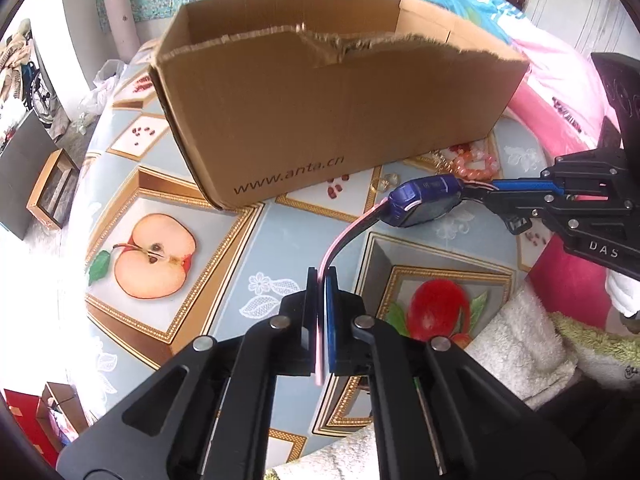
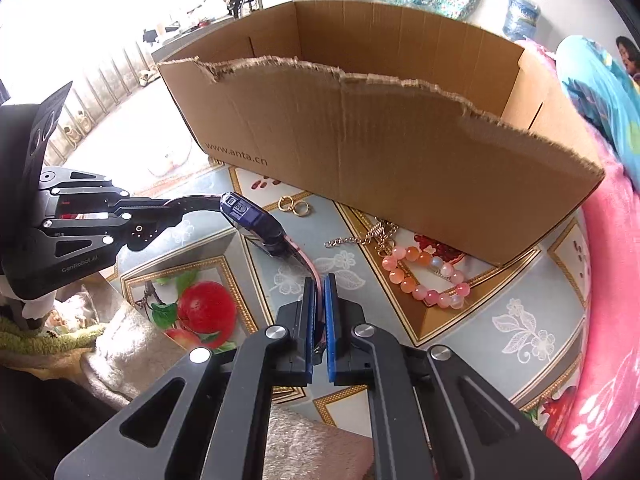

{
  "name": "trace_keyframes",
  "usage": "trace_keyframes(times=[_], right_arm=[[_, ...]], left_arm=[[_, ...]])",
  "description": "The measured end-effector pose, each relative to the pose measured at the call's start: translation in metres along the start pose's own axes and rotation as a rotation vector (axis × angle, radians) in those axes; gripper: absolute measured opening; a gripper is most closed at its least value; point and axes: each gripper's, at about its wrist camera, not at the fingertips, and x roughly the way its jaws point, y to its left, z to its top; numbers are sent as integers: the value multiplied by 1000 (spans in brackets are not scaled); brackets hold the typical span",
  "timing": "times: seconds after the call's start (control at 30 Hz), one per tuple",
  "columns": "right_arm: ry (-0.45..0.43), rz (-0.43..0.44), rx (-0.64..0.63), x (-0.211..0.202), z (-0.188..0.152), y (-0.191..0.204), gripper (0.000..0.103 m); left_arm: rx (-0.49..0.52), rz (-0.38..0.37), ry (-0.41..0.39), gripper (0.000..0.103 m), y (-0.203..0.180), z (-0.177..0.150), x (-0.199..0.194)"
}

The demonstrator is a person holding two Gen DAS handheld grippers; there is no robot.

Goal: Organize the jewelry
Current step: 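Lift the pink watch with both grippers and carry it over the box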

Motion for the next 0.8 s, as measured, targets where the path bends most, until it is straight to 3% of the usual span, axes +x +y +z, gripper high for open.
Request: trace_keyframes(times=[0.4,0.63,0.8], right_arm=[[-121,-40,18,-68,7,12,5],[-206,-72,17,-104,29,-2,5],[-235,-99,21,-107,50,-24,5]], left_arm=[[9,-45,-146,3,-5,15,-68],[34,-78,-241,3,-14,54,-96],[55,-90,-275,3,-19,83,-98]])
